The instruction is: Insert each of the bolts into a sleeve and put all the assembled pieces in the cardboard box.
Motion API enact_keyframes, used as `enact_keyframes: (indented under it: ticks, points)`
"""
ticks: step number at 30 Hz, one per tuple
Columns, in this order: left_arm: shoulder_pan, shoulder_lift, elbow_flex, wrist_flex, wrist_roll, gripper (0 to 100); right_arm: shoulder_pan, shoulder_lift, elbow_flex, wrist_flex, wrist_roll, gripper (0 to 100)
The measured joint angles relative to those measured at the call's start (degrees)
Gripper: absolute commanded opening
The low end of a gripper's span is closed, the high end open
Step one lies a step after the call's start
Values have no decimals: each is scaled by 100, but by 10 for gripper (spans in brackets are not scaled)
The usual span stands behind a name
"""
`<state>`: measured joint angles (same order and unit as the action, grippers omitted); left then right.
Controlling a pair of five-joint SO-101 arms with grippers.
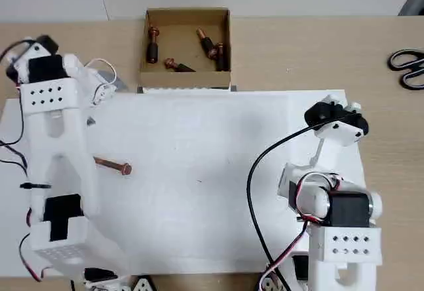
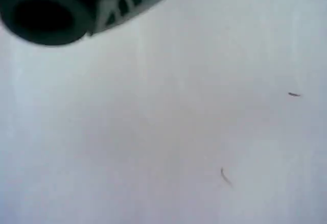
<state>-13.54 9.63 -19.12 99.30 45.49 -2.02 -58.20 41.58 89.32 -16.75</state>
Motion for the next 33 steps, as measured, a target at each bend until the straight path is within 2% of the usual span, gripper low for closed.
enact_keyframes:
  ticks: [13,17,19,23,29,33]
  points:
    - [-9,-105,-1169,-35,-53,319,0,0,0,0,0,3]
    - [141,-114,-1081,9,-114,319,0,0,0,0,0,3]
    - [211,-114,-870,9,-484,319,0,0,0,0,0,3]
    - [325,-114,-554,9,-1811,269,0,0,0,0,0,3]
    - [448,-123,-510,-114,-2708,133,0,0,0,0,0,3]
    - [624,-123,-387,-79,-3666,116,0,0,0,0,0,3]
